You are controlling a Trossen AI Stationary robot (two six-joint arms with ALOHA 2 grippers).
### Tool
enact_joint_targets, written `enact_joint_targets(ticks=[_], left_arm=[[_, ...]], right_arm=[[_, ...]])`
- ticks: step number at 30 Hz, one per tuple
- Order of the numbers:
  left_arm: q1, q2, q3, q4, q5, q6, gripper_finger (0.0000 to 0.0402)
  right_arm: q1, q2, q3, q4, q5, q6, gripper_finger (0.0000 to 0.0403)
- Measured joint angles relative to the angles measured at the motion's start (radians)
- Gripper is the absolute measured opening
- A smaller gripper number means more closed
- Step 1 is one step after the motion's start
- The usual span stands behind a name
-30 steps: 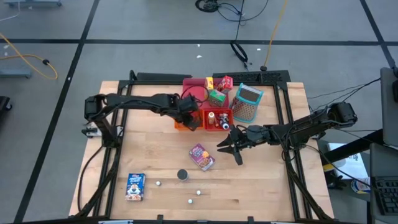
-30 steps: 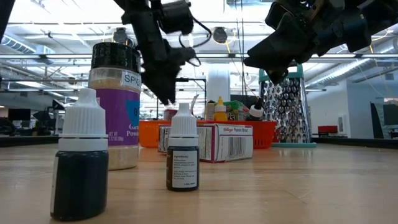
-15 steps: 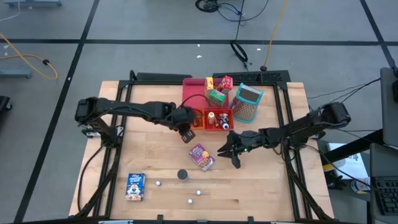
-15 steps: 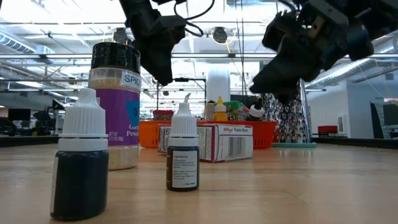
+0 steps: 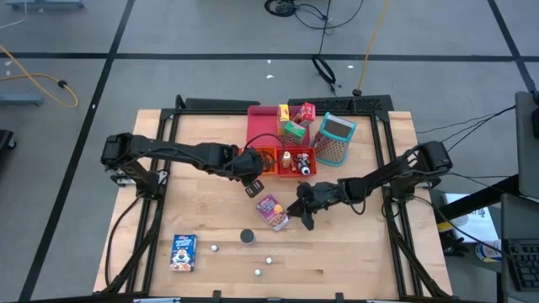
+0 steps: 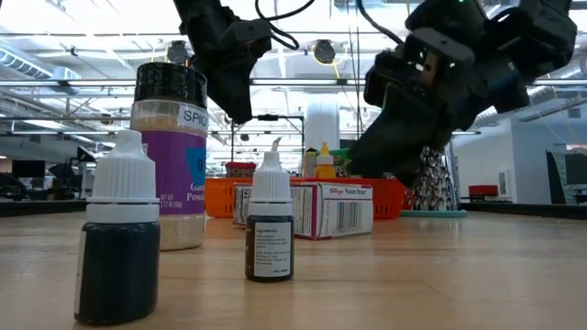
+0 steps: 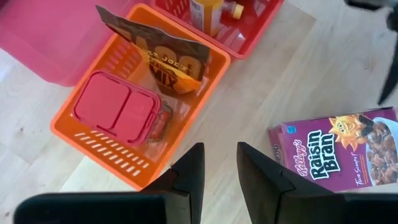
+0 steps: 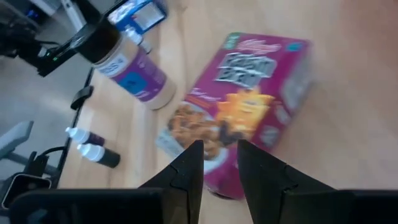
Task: Pick & Place Kitchen Items
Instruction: Put the violet cereal box into the pink bin
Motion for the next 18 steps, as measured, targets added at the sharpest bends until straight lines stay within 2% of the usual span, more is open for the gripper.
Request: enact_joint_targets(ticks=[7,18], left_arm=[[-0.002,0.0,0.0,-0.001,-0.001,0.019,0.0093],[-0.003,0.0,0.0,-0.002,-0.001,0.038,0.0093]], right_arm=[[0.004,0.08,0.079,-0.046,-0.001,-0.012,0.0089],[-0.001,0.065,0.079,-0.057,0.003,-0.018,0.0089]])
